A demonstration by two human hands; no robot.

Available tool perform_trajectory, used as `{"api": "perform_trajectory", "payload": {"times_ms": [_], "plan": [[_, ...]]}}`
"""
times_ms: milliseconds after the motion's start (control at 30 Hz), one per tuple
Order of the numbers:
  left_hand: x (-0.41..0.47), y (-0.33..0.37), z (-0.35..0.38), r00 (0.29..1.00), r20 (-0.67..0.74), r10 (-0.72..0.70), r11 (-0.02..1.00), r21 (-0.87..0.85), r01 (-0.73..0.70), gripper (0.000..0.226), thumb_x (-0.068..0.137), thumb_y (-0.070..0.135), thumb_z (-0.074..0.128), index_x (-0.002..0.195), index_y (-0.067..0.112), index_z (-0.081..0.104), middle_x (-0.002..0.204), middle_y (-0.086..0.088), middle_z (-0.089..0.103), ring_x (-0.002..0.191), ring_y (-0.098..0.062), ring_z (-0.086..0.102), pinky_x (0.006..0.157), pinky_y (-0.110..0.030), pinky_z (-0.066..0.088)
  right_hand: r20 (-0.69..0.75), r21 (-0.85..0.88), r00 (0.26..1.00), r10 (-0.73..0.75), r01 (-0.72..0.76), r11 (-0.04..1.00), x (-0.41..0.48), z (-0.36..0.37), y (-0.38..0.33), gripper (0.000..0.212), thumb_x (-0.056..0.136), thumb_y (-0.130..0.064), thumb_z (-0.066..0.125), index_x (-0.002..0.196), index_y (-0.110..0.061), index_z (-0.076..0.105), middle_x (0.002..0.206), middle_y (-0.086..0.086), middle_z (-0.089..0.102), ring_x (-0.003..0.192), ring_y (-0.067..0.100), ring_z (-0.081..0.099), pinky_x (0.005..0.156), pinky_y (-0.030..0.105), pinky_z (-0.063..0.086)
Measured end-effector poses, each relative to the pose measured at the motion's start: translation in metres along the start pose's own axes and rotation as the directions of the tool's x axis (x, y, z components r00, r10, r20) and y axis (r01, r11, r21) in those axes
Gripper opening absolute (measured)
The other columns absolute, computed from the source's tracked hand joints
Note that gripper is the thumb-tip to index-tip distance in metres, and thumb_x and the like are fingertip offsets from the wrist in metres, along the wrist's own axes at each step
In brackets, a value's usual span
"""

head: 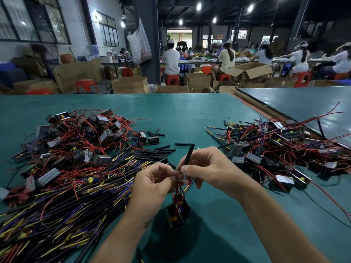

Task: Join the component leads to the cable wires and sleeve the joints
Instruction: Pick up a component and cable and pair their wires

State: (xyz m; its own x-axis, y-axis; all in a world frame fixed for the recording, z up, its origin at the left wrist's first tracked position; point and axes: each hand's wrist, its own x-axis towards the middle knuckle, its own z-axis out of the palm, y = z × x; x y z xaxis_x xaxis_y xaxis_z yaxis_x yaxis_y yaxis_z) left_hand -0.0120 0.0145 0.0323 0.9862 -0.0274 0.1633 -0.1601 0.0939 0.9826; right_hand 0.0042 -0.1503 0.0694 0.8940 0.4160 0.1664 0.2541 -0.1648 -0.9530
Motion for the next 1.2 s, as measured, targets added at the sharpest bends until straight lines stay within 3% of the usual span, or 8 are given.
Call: {"api": "perform_trajectory", "payload": {"times_ms": [167, 200, 267, 433, 633, 767, 967, 1200], "plan": [[-0.001, 0.000, -0.003, 0.997, 0.059, -0.055, 0.997, 0.048, 0.053, 0.011, 0.080, 0.002, 0.071, 0.075, 0.011, 0.075, 0.083, -0.019, 0.074, 0.081, -0.024, 0.069, 0.086, -0.045, 0.055, 0.006, 0.016, 1.000, -0.010, 0.010, 1.000, 0.001, -0.003, 0.001, 0.019, 0.092, 0.002, 0.059, 0.084, -0.010, 0.070, 0.088, 0.027, 0.070, 0.062, 0.017, 0.063, 0.047, 0.024, 0.044], [-0.002, 0.000, -0.003, 0.994, 0.081, -0.069, 0.996, 0.066, 0.063, 0.006, 0.076, 0.010, 0.072, 0.078, 0.013, 0.076, 0.085, -0.017, 0.074, 0.083, -0.024, 0.068, 0.088, -0.045, 0.055, 0.003, 0.021, 1.000, -0.007, 0.007, 1.000, 0.001, -0.004, 0.002, 0.017, 0.092, 0.002, 0.059, 0.085, -0.009, 0.070, 0.087, 0.027, 0.070, 0.062, 0.017, 0.063, 0.047, 0.024, 0.044], [-0.002, -0.001, -0.004, 0.988, 0.120, -0.100, 0.991, 0.096, 0.088, 0.017, 0.070, 0.021, 0.068, 0.083, 0.017, 0.078, 0.088, -0.011, 0.076, 0.085, -0.019, 0.068, 0.087, -0.041, 0.055, 0.001, 0.032, 1.000, 0.001, -0.001, 1.000, 0.001, -0.005, 0.003, 0.014, 0.092, 0.001, 0.059, 0.086, -0.006, 0.069, 0.082, 0.022, 0.070, 0.062, 0.018, 0.062, 0.048, 0.024, 0.044], [-0.003, 0.002, -0.005, 0.952, 0.255, -0.171, 0.982, 0.120, 0.144, 0.025, 0.071, 0.031, 0.070, 0.091, 0.018, 0.079, 0.095, -0.004, 0.076, 0.084, -0.009, 0.063, 0.078, -0.029, 0.049, 0.002, 0.055, 1.000, 0.020, -0.020, 0.998, 0.001, -0.007, 0.004, 0.010, 0.093, 0.000, 0.060, 0.090, -0.004, 0.067, 0.076, 0.010, 0.072, 0.060, 0.015, 0.061, 0.050, 0.023, 0.046], [-0.002, -0.001, -0.006, 0.970, 0.179, -0.163, 0.986, 0.055, 0.155, 0.010, 0.076, 0.015, 0.080, 0.076, 0.008, 0.074, 0.072, -0.007, 0.061, 0.072, -0.021, 0.052, 0.074, -0.037, 0.045, -0.007, 0.083, 1.000, 0.020, -0.020, 0.996, 0.003, -0.010, 0.004, 0.006, 0.096, -0.004, 0.057, 0.096, -0.009, 0.057, 0.082, 0.013, 0.075, 0.059, 0.016, 0.063, 0.048, 0.022, 0.045], [-0.001, 0.000, -0.010, 0.957, 0.201, -0.208, 0.977, -0.004, 0.213, 0.031, 0.066, 0.023, 0.074, 0.088, 0.001, 0.075, 0.082, -0.011, 0.068, 0.076, -0.018, 0.060, 0.074, -0.034, 0.051, -0.022, 0.135, 0.998, 0.063, -0.060, 0.989, 0.004, -0.012, 0.004, 0.009, 0.099, -0.008, 0.054, 0.090, -0.010, 0.058, 0.079, 0.011, 0.075, 0.056, 0.016, 0.063, 0.046, 0.021, 0.046], [-0.002, -0.004, -0.003, 0.970, 0.142, -0.195, 0.979, -0.030, 0.201, 0.013, 0.064, 0.014, 0.074, 0.075, 0.008, 0.078, 0.070, -0.010, 0.070, 0.061, -0.015, 0.061, 0.061, -0.021, 0.052, -0.226, 0.066, 0.965, 0.136, -0.124, 0.990, 0.013, -0.012, 0.014, 0.013, 0.094, -0.008, 0.060, 0.083, -0.004, 0.066, 0.067, 0.003, 0.068, 0.049, 0.012, 0.054, 0.044, 0.021, 0.044], [0.001, -0.005, -0.008, 0.952, 0.176, -0.249, 0.950, -0.145, 0.275, 0.029, 0.058, 0.023, 0.079, 0.083, 0.009, 0.077, 0.087, -0.019, 0.073, 0.078, -0.024, 0.071, 0.064, -0.025, 0.057, -0.350, 0.062, 0.929, 0.124, -0.108, 0.992, 0.016, -0.019, 0.022, 0.004, 0.094, -0.006, 0.061, 0.096, -0.008, 0.059, 0.071, 0.009, 0.074, 0.044, 0.012, 0.052, 0.043, 0.021, 0.044]]}}
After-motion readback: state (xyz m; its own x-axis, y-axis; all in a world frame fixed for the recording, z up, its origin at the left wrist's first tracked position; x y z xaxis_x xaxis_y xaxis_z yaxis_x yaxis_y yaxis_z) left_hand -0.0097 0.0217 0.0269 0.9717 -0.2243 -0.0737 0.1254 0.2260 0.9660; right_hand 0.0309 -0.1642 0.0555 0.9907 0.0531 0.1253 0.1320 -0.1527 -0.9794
